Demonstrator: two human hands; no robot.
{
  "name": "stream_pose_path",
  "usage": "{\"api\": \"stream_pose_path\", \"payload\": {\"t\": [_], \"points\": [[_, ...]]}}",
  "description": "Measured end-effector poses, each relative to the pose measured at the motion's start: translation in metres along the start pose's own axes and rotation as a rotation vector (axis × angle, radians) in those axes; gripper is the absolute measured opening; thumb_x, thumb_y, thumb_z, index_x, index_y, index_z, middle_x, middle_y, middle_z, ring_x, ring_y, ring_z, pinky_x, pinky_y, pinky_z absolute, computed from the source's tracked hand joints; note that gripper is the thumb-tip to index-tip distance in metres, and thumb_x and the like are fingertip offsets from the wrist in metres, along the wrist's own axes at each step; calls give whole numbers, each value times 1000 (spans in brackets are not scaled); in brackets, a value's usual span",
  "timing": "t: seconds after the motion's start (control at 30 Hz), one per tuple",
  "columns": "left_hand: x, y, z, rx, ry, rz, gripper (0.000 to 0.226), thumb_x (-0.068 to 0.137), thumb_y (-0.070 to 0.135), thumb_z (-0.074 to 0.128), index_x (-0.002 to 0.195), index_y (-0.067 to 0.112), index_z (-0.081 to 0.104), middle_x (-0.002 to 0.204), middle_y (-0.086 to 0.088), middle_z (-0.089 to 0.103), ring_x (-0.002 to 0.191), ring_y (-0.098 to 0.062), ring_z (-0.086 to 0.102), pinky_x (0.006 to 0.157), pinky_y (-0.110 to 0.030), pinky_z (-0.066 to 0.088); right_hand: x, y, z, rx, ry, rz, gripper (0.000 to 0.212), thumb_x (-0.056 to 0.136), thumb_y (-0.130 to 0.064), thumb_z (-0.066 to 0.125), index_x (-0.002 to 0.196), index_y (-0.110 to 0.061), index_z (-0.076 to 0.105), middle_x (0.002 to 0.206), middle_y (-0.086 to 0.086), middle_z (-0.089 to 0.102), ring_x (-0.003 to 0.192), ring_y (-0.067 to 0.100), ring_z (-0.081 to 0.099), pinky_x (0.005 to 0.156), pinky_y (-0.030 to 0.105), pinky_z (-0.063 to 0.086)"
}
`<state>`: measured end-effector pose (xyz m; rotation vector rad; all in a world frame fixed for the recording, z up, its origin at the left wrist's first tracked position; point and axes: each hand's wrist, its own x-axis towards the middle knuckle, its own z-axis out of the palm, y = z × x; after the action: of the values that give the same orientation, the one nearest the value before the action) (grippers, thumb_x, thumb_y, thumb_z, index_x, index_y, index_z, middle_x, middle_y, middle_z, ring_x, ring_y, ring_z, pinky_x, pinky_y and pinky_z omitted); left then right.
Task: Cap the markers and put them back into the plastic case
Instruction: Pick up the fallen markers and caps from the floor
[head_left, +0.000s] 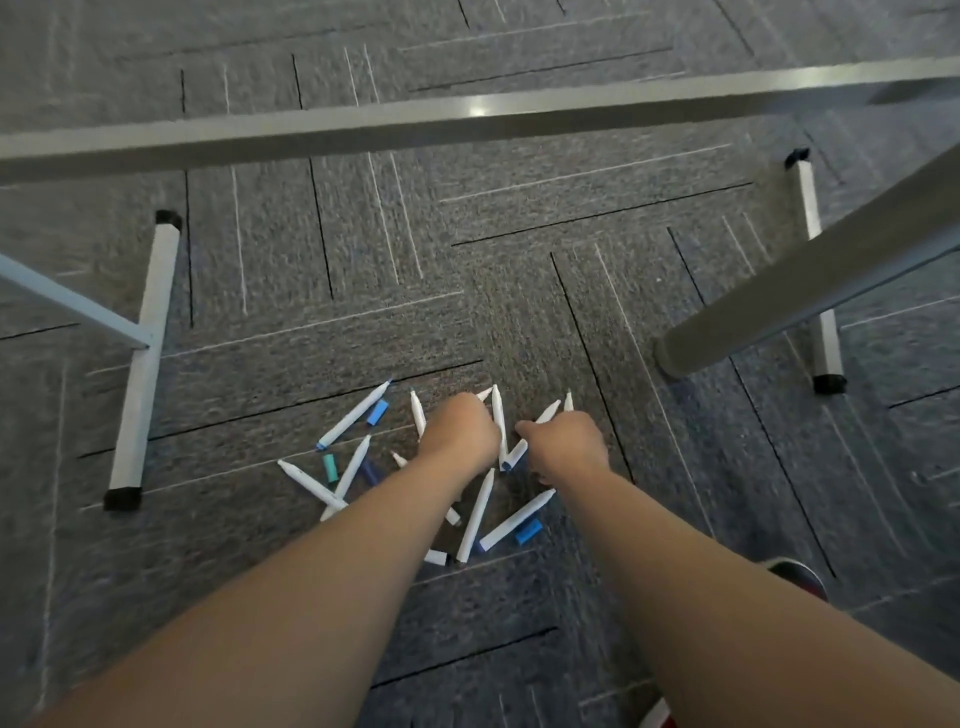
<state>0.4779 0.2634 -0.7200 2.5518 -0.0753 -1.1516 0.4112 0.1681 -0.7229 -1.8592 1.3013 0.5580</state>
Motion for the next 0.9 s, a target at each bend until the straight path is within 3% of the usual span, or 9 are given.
{"api": "stream_pose_path", "payload": {"t": [0.13, 0.37, 0.53, 0.67, 0.8, 0.9], "points": [[10, 3, 10, 37, 34, -4, 27, 92, 16, 59, 67, 9, 56, 66, -8, 58, 61, -27, 58, 48, -30, 38, 11, -1, 2, -2, 18, 31, 27, 88, -38, 62, 82, -11, 67, 77, 7, 68, 70, 26, 67, 58, 29, 49], [14, 10, 16, 77, 46, 4, 24, 87, 14, 65, 67, 9, 54, 72, -8, 59, 69, -27, 62, 50, -29, 38, 24, -10, 14, -63, -49, 78, 18, 87, -24, 60, 85, -7, 66, 86, 11, 71, 78, 29, 70, 74, 39, 59], [12, 13, 21, 101, 69, -6, 23, 84, 9, 66, 66, 10, 52, 76, -7, 58, 71, -27, 59, 55, -31, 42, 26, -10, 15, -136, -43, 76, 18, 89, -16, 57, 73, -7, 57, 88, 11, 71, 81, 27, 70, 63, 32, 52], [8, 13, 18, 124, 20, 10, 20, 80, 5, 70, 66, 7, 55, 68, -7, 55, 66, -25, 58, 55, -31, 43, 24, -9, 13, -116, -41, 86, 20, 88, -15, 58, 70, -10, 52, 73, 6, 61, 67, 24, 61, 49, 28, 39], [9, 9, 17, 51, -2, 10, 28, 85, 17, 69, 64, 8, 53, 69, -8, 56, 63, -25, 55, 52, -29, 39, 20, -7, 14, -100, -35, 97, 13, 89, -17, 60, 80, -8, 58, 84, 8, 64, 70, 25, 58, 50, 27, 37], [10, 3, 16, -12, 13, -1, 29, 89, 25, 64, 67, 11, 51, 66, -5, 52, 61, -24, 53, 51, -28, 34, 16, 0, 22, -91, -44, 90, 7, 88, -16, 59, 83, -12, 59, 74, 4, 59, 70, 25, 57, 46, 26, 32]]}}
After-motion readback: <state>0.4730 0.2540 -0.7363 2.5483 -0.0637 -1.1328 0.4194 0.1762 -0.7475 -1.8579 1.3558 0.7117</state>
